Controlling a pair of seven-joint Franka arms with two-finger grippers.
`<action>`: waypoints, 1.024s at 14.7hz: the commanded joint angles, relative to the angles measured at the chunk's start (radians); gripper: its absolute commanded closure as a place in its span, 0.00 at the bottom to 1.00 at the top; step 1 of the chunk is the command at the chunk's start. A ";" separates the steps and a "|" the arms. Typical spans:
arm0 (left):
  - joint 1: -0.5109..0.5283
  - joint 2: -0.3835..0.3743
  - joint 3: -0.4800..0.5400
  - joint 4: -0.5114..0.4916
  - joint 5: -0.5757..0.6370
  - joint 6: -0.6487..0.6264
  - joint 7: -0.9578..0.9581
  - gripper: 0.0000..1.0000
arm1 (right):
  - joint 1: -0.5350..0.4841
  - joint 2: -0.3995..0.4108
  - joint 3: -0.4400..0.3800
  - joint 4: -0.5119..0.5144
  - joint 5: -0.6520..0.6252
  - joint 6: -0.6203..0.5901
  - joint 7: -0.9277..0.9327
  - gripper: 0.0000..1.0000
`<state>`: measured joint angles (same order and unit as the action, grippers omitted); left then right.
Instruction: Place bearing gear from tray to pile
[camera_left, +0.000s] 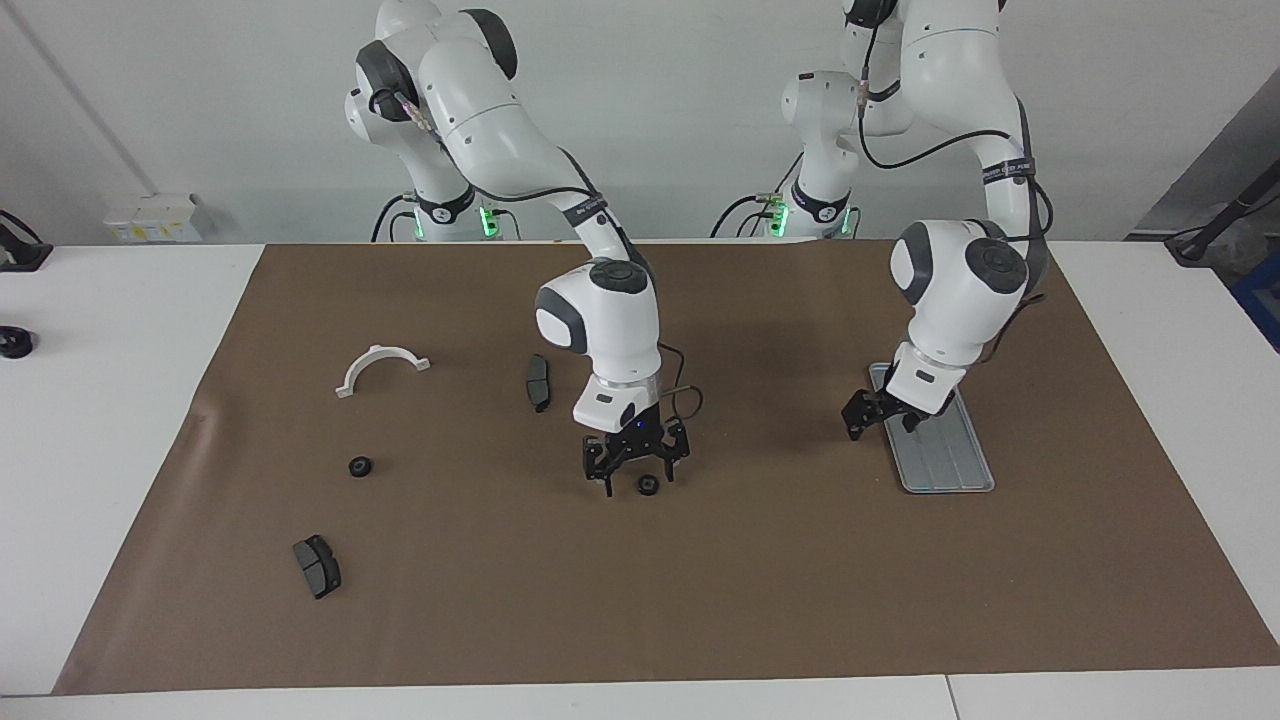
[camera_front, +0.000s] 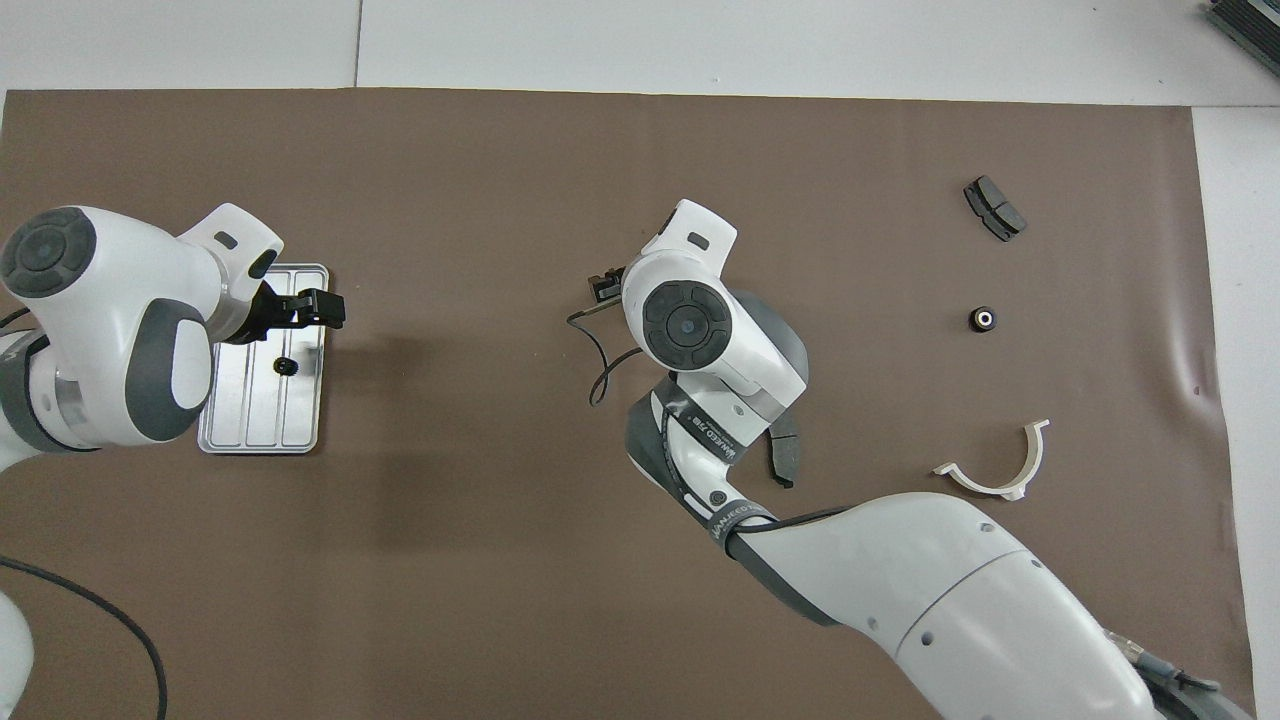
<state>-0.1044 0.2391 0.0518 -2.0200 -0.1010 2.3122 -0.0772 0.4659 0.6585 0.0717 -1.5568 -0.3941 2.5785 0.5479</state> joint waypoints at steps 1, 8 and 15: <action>0.031 -0.060 -0.012 -0.120 0.012 0.080 0.048 0.10 | 0.013 0.021 -0.003 0.026 -0.026 -0.017 0.024 0.00; 0.048 -0.076 -0.012 -0.210 0.012 0.145 0.060 0.38 | 0.013 0.016 -0.001 -0.002 -0.018 -0.017 0.024 0.43; 0.054 -0.070 -0.012 -0.187 0.014 0.145 0.062 1.00 | 0.027 0.023 -0.001 0.000 -0.012 -0.012 0.026 0.43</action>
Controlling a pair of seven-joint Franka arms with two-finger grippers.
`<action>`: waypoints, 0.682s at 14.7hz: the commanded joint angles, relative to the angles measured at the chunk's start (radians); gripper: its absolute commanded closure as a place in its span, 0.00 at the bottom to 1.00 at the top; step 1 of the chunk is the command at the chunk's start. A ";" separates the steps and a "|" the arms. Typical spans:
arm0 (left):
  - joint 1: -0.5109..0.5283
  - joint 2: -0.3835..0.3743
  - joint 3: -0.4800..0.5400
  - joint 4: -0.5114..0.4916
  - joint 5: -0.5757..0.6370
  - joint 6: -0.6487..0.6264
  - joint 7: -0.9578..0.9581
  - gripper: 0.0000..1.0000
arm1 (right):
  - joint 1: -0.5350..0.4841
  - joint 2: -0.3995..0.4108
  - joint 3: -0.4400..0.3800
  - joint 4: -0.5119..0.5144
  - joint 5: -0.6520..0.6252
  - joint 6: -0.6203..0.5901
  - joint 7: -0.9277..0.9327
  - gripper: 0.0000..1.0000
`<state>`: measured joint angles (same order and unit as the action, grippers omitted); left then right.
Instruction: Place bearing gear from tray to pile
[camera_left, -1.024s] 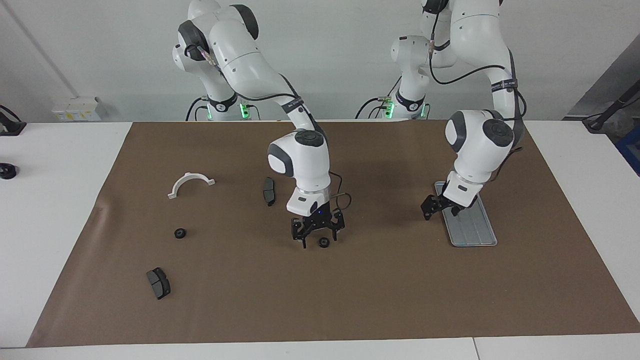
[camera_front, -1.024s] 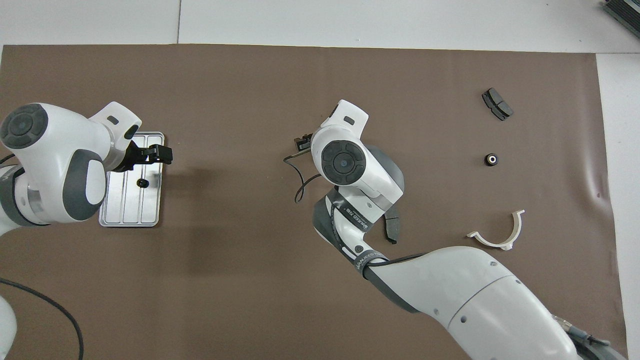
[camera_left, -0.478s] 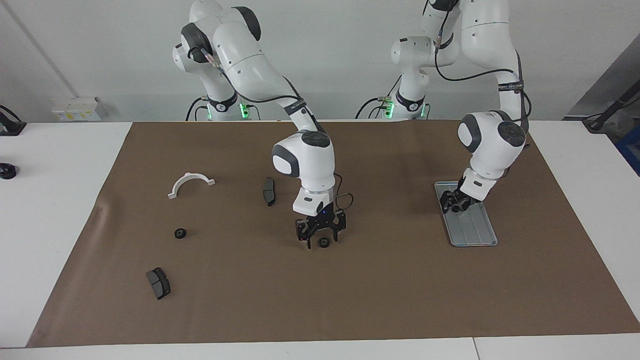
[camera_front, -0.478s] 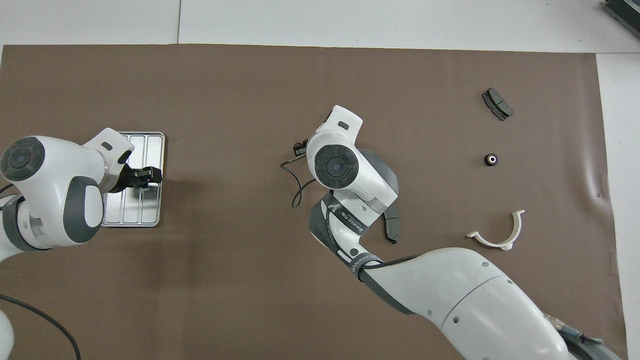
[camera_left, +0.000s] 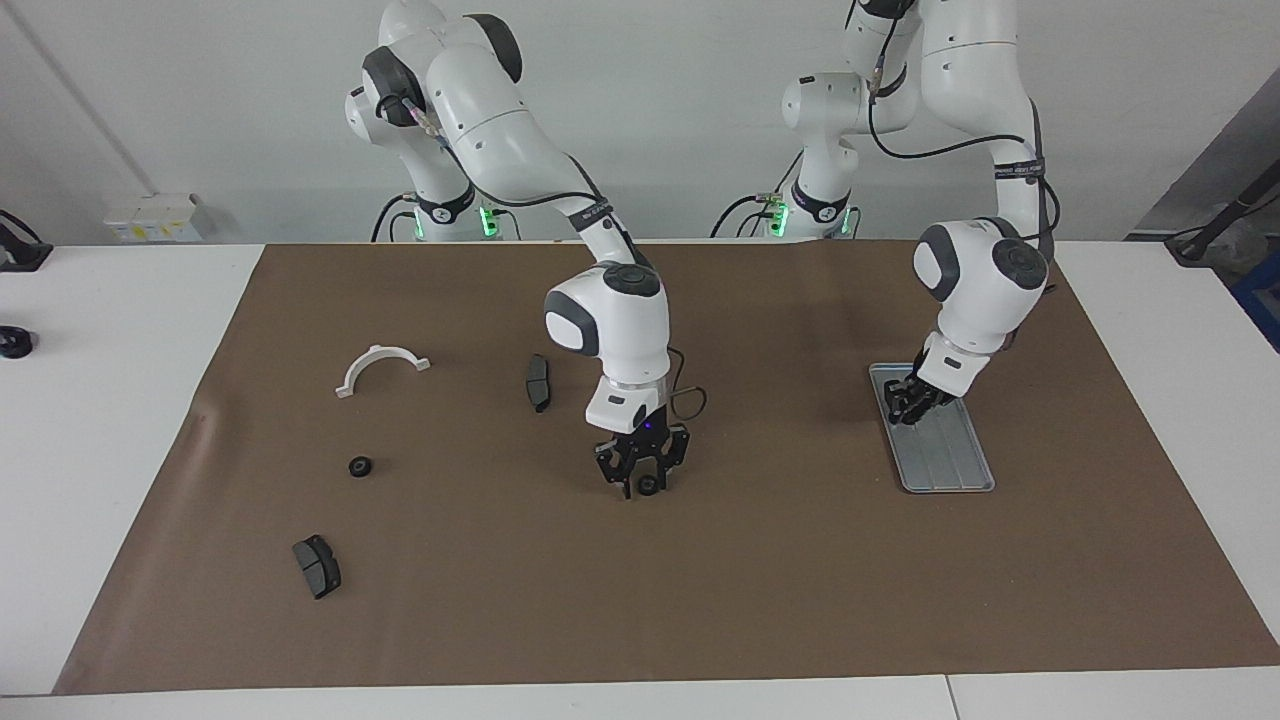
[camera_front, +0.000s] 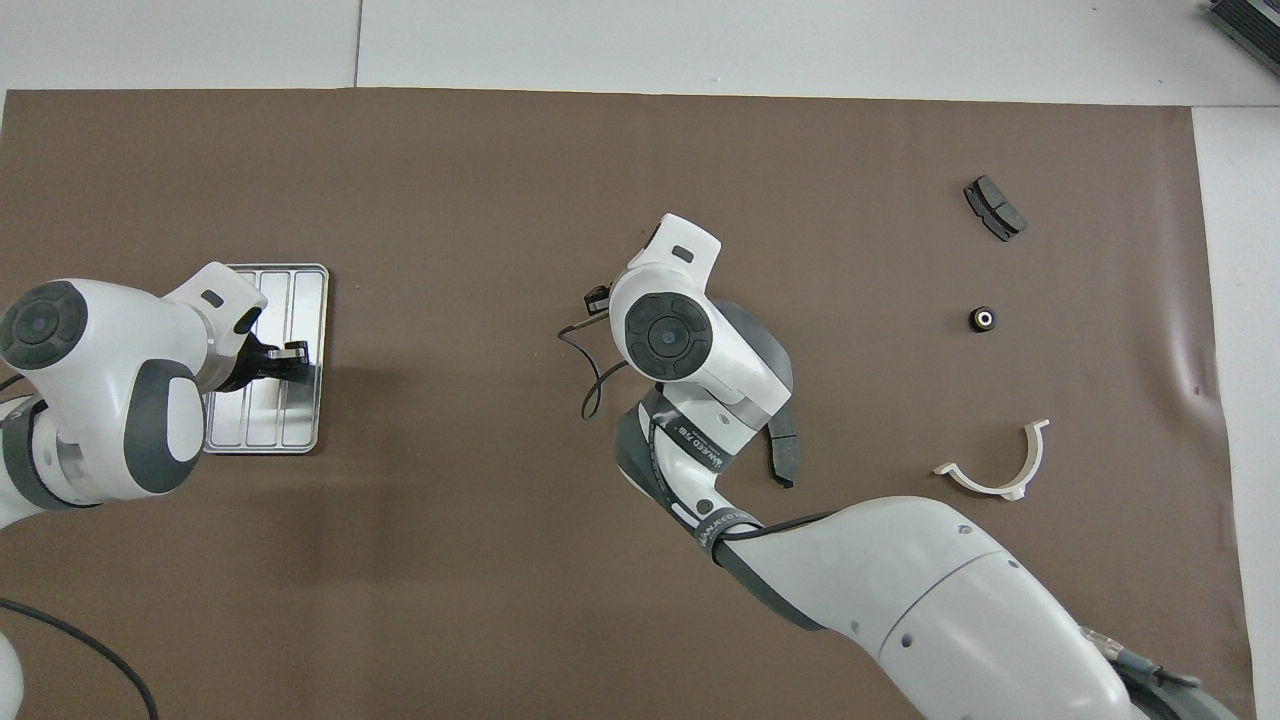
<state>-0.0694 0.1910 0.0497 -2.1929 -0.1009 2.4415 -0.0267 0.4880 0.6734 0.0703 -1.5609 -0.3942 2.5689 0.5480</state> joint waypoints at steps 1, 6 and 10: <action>0.017 -0.021 -0.010 0.008 0.013 0.010 0.013 1.00 | 0.004 0.008 0.000 0.004 -0.012 -0.007 0.026 0.43; -0.035 0.004 -0.011 0.160 0.012 -0.048 -0.001 1.00 | 0.000 0.008 0.000 0.004 -0.014 -0.015 0.023 0.81; -0.107 0.033 -0.011 0.228 0.012 -0.045 -0.064 1.00 | -0.011 0.008 0.002 0.024 -0.002 -0.032 0.020 1.00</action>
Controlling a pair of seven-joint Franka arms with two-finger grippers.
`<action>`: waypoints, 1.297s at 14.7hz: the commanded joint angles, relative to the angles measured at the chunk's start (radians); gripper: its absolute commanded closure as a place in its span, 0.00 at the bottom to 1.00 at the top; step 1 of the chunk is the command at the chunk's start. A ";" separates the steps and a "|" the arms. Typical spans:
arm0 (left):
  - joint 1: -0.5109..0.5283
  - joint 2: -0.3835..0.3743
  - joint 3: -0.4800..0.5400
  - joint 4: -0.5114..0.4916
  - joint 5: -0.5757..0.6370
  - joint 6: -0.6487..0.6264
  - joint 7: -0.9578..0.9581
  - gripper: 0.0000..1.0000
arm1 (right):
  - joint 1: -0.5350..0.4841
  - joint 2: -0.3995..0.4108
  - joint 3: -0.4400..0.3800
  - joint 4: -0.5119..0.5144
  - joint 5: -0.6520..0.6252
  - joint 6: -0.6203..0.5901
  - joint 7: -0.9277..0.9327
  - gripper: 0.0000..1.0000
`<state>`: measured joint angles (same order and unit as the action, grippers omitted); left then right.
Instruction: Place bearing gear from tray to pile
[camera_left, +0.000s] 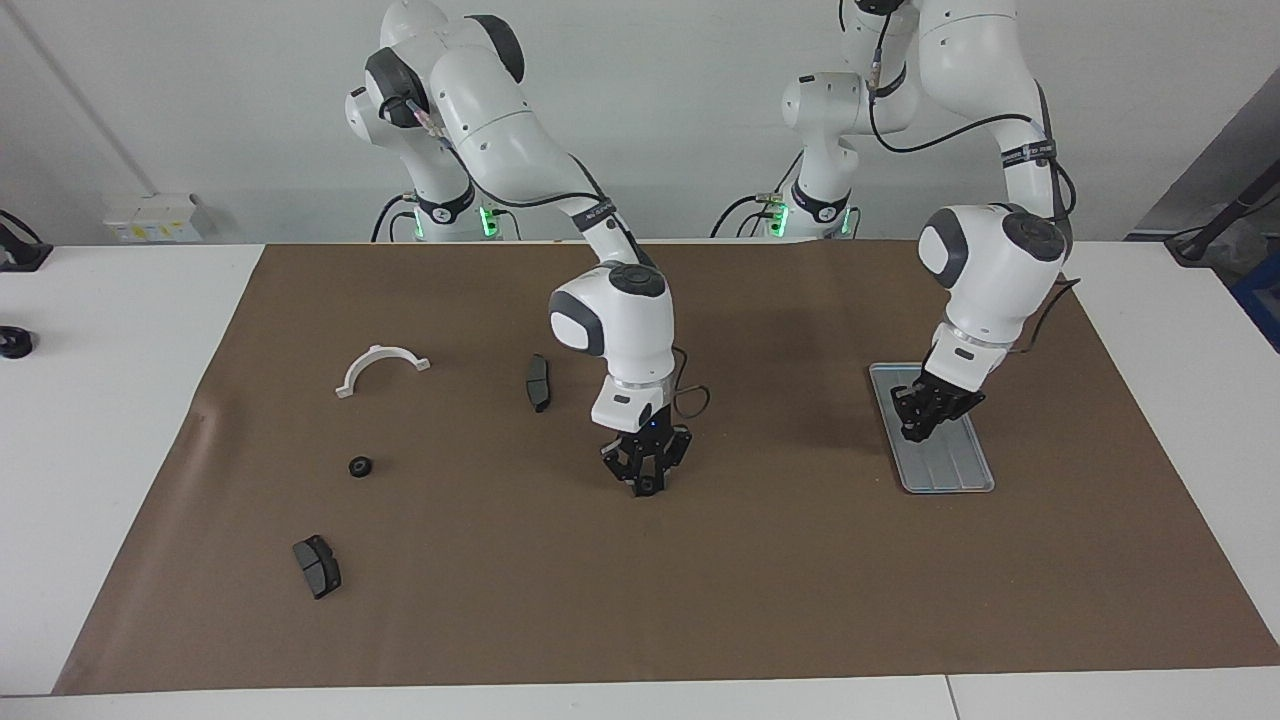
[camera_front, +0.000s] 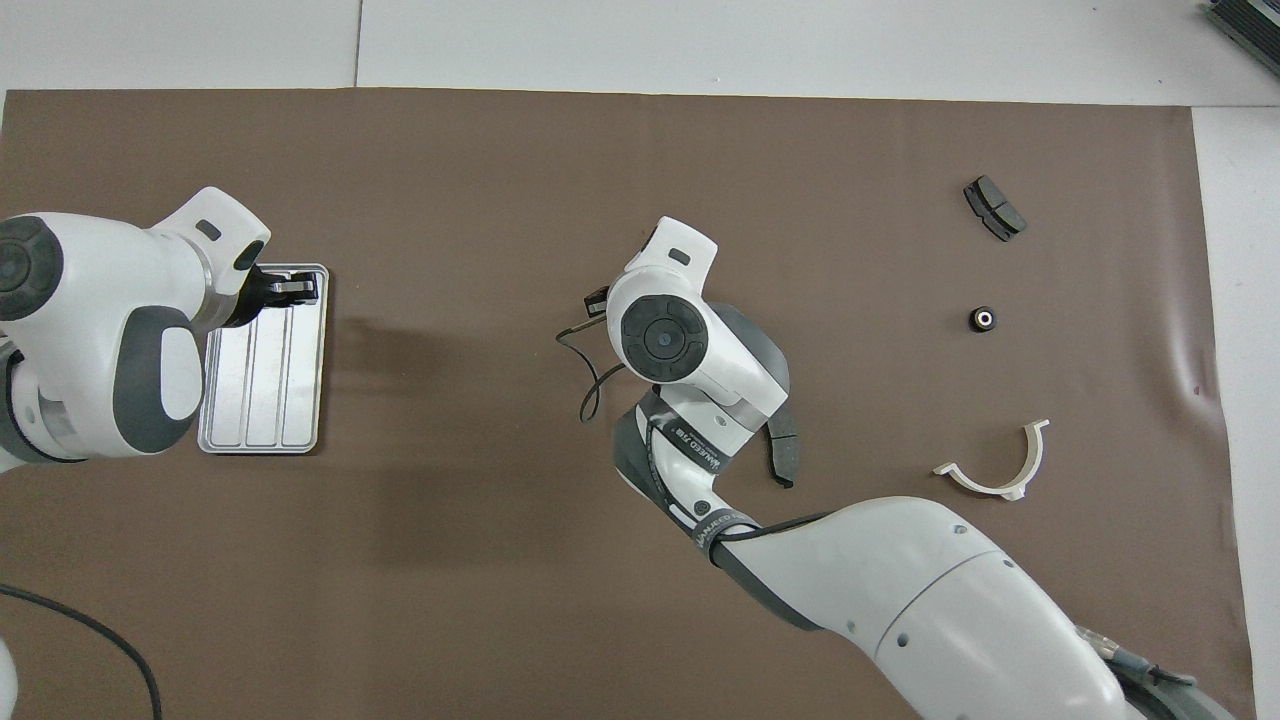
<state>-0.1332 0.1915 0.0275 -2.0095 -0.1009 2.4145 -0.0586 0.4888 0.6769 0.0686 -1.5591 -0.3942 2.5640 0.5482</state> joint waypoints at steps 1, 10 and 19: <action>-0.060 0.036 0.011 0.063 0.012 -0.018 -0.052 1.00 | -0.025 -0.009 0.004 0.037 0.020 -0.054 0.015 1.00; -0.328 0.238 0.014 0.352 0.015 -0.026 -0.444 1.00 | -0.364 -0.391 0.043 -0.177 0.276 -0.361 -0.419 1.00; -0.465 0.399 0.008 0.500 0.000 0.156 -0.578 1.00 | -0.463 -0.493 0.042 -0.582 0.287 -0.067 -0.537 1.00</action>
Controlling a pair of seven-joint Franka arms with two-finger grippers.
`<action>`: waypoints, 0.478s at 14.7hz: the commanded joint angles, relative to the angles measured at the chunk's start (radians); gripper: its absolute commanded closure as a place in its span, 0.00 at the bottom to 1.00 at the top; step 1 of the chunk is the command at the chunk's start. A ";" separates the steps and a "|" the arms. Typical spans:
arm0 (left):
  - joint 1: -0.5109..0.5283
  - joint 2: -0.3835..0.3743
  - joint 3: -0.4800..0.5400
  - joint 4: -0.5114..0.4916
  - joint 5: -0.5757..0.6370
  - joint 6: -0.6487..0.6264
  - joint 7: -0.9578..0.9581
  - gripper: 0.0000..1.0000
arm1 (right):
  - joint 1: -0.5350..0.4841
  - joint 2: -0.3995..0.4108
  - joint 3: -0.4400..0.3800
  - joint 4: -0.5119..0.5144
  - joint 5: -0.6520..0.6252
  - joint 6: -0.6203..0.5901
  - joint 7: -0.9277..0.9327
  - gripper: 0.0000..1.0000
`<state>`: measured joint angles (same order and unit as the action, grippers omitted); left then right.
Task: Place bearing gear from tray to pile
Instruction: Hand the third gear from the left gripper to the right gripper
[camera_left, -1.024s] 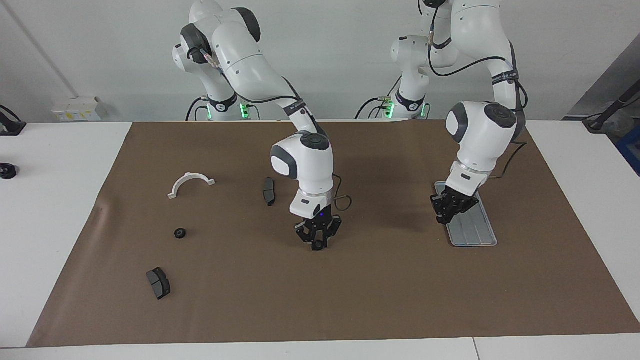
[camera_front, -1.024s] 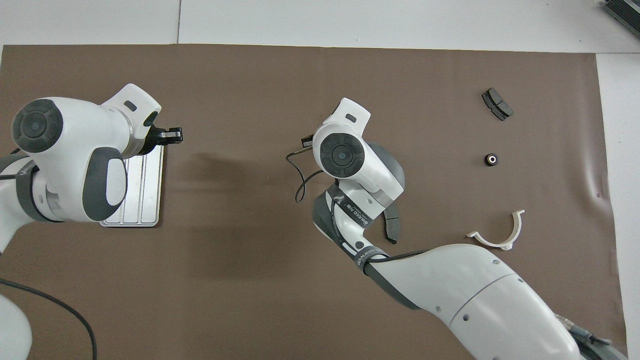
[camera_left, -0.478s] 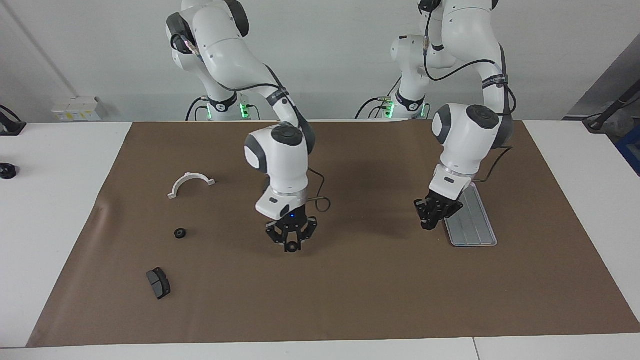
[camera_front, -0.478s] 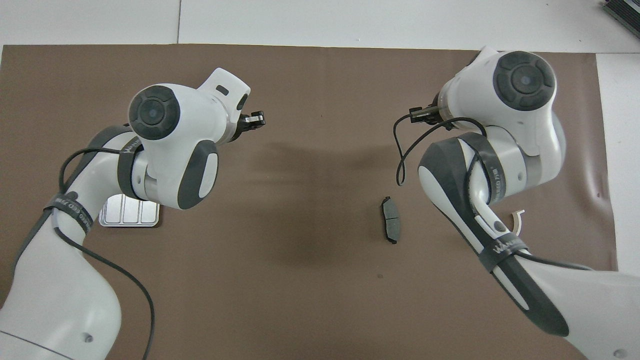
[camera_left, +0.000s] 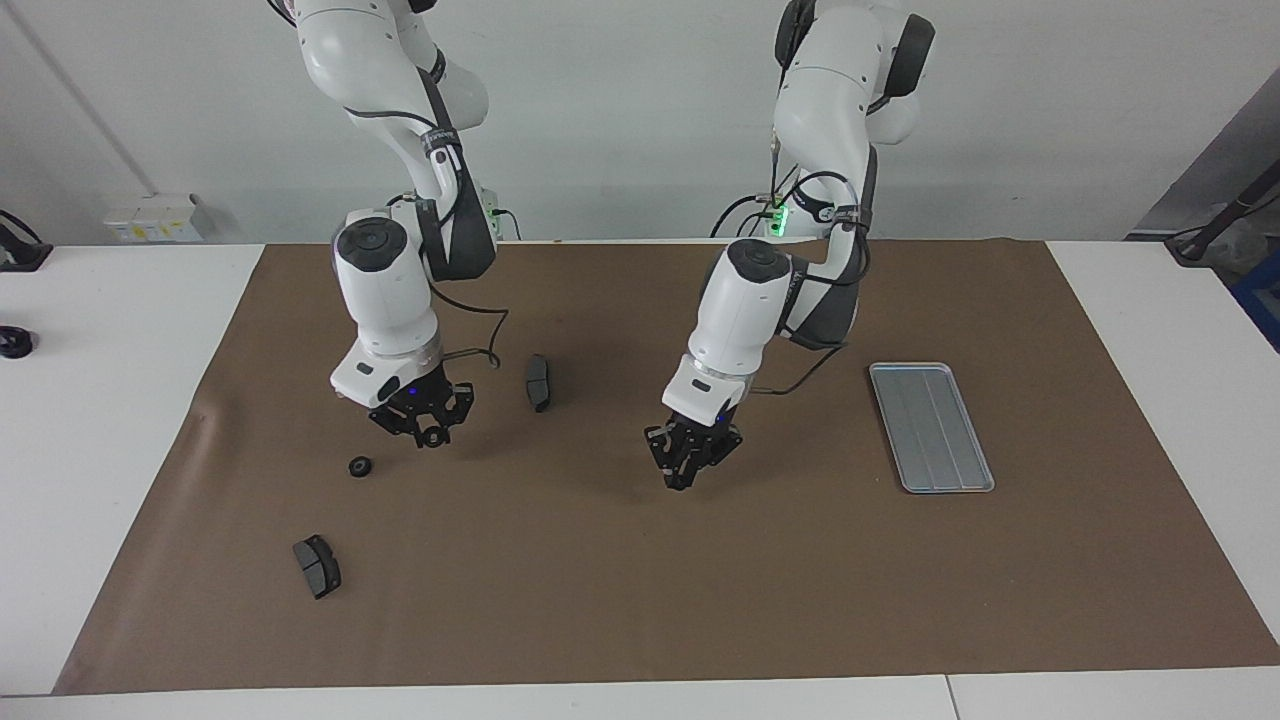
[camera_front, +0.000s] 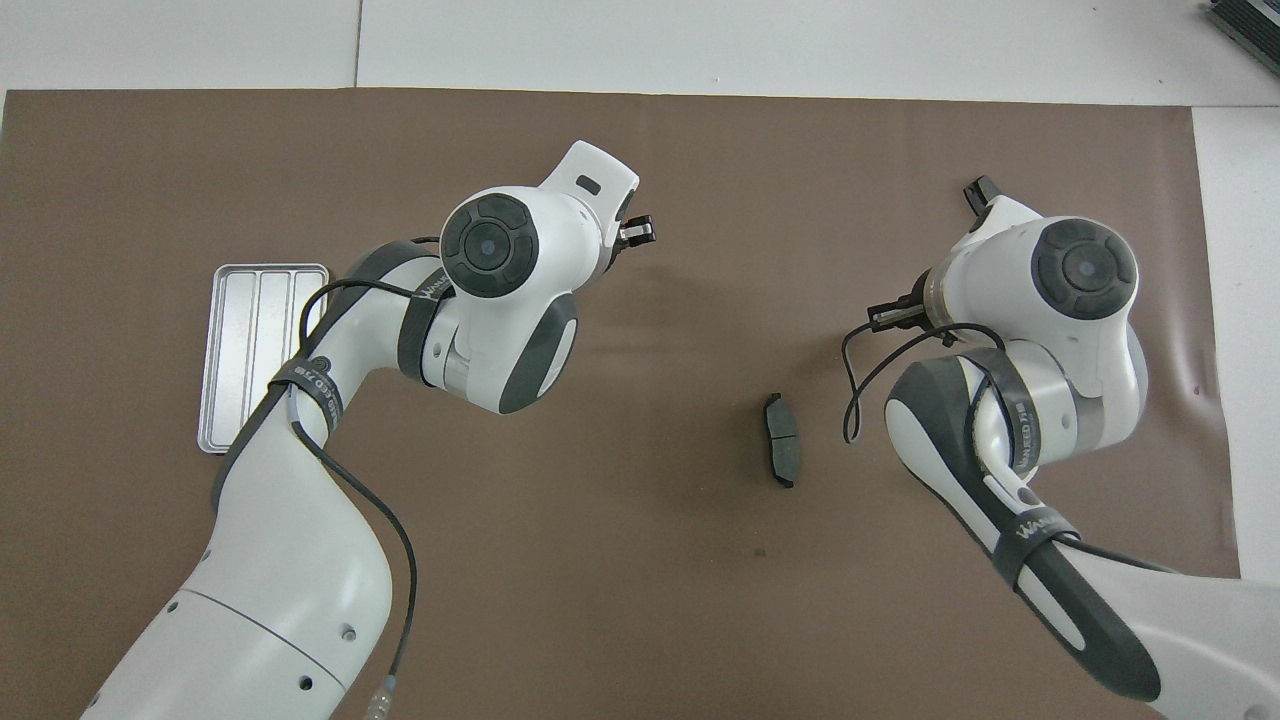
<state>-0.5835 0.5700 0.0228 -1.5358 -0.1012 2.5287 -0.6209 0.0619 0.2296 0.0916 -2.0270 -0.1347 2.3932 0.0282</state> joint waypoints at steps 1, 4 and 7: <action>-0.015 0.022 0.008 0.002 -0.002 0.095 -0.011 1.00 | -0.043 -0.046 0.019 -0.125 0.026 0.112 -0.027 1.00; -0.022 0.022 0.002 -0.024 -0.023 0.148 -0.004 1.00 | -0.077 -0.047 0.019 -0.142 0.026 0.113 -0.048 0.74; -0.048 0.021 -0.006 -0.067 -0.025 0.165 0.003 0.97 | -0.086 -0.041 0.019 -0.139 0.026 0.109 -0.033 0.00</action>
<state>-0.6045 0.5932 0.0072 -1.5635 -0.1103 2.6526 -0.6226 -0.0026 0.2209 0.0919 -2.1386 -0.1347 2.4935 0.0145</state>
